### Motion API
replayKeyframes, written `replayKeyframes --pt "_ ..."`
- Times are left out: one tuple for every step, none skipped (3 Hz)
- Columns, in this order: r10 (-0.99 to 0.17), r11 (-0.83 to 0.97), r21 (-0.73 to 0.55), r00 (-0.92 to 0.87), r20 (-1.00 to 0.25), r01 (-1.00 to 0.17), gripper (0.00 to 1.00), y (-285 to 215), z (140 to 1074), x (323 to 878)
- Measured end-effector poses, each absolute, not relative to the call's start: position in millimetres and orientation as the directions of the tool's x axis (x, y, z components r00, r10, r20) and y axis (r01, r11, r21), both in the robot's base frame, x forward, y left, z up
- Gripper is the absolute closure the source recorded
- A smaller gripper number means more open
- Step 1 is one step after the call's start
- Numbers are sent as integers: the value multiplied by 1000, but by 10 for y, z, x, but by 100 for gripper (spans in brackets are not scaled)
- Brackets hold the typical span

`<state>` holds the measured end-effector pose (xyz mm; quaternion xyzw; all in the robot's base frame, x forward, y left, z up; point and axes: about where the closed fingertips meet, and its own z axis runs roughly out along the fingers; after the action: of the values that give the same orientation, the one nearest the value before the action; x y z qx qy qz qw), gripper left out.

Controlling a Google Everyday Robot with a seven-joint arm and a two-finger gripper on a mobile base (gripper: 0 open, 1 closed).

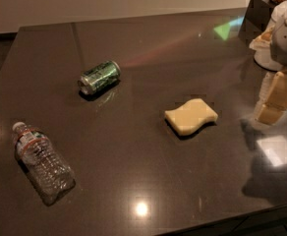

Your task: Move sponge near water bottle

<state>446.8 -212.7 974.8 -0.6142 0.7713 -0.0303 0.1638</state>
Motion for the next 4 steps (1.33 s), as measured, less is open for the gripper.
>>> replayKeyframes --pt "-963 188 -234 -133 -234 -954 0 -2036 9627 4645" --pt "-967 124 -201 -72 -246 -972 0 -1936 9382 4829" --pt "-967 71 -159 -28 -255 -985 0 -1823 9091 4937" --pt "-965 34 -121 -1 -262 -992 0 -1703 8824 5009"
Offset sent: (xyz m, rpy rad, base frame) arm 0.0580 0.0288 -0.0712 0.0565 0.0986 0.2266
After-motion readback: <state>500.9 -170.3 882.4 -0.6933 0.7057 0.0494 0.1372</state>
